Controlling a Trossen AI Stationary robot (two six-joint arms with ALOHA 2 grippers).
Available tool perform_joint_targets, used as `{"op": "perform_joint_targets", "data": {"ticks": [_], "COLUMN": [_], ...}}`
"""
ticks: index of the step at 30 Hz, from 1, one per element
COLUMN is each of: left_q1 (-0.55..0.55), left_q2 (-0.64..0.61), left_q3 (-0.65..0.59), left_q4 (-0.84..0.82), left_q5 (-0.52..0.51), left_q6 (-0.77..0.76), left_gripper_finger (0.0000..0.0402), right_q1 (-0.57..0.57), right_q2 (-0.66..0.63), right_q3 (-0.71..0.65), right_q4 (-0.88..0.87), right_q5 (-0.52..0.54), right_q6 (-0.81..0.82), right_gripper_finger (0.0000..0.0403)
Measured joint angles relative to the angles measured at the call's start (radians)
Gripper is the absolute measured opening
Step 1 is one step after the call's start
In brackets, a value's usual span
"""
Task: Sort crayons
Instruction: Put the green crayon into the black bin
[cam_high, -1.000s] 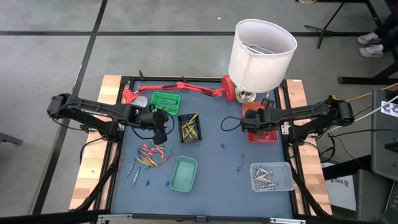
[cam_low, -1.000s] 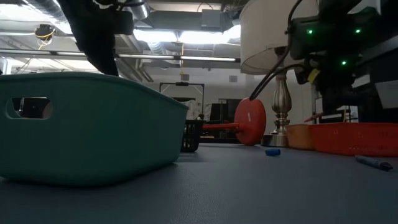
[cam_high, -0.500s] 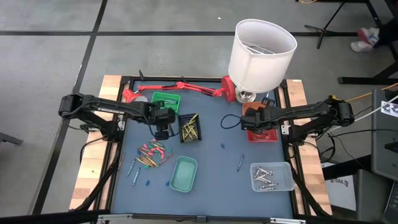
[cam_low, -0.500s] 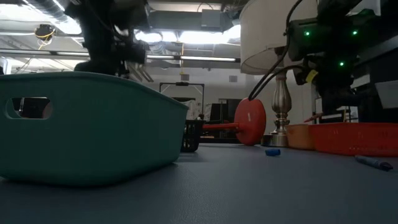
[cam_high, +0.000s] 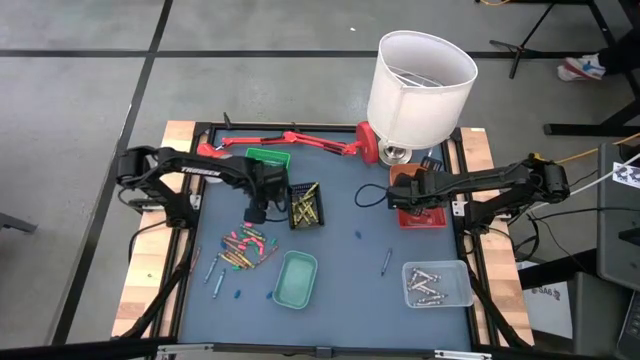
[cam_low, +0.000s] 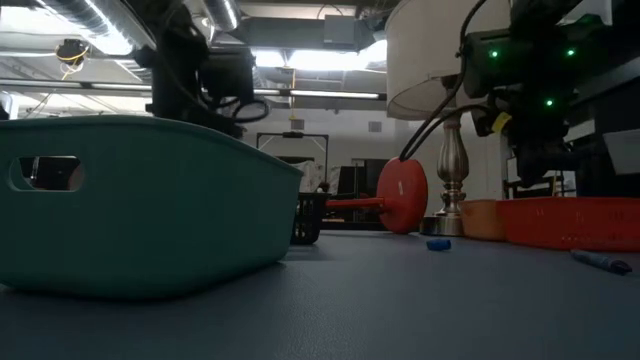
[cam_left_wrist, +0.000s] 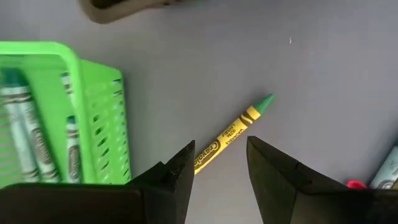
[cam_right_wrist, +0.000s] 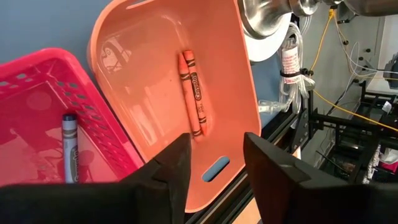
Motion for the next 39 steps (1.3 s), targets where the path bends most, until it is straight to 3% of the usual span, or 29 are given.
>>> {"op": "perform_joint_targets", "data": {"ticks": [12, 18, 31, 39], "left_q1": [0.051, 0.076, 0.069, 0.04], "left_q2": [0.106, 0.131, 0.133, 0.133], "left_q3": [0.001, 0.006, 0.003, 0.003], "left_q4": [0.002, 0.0, -0.005, -0.004], "left_q5": [0.015, 0.08, 0.084, 0.062], "left_q6": [0.165, 0.178, 0.168, 0.091], "left_gripper_finger": [0.013, 0.0126, 0.0024, 0.0003], "right_q1": [0.002, 0.002, 0.002, 0.002], "right_q2": [0.0, 0.0, 0.0, 0.0], "right_q3": [0.0, 0.0, 0.006, 0.115], "right_q4": [0.0, 0.0, -0.016, -0.073], "right_q5": [0.0, 0.0, -0.004, -0.206], "right_q6": [0.0, 0.0, 0.0, -0.006], "right_gripper_finger": [0.0146, 0.0146, 0.0146, 0.0146]}}
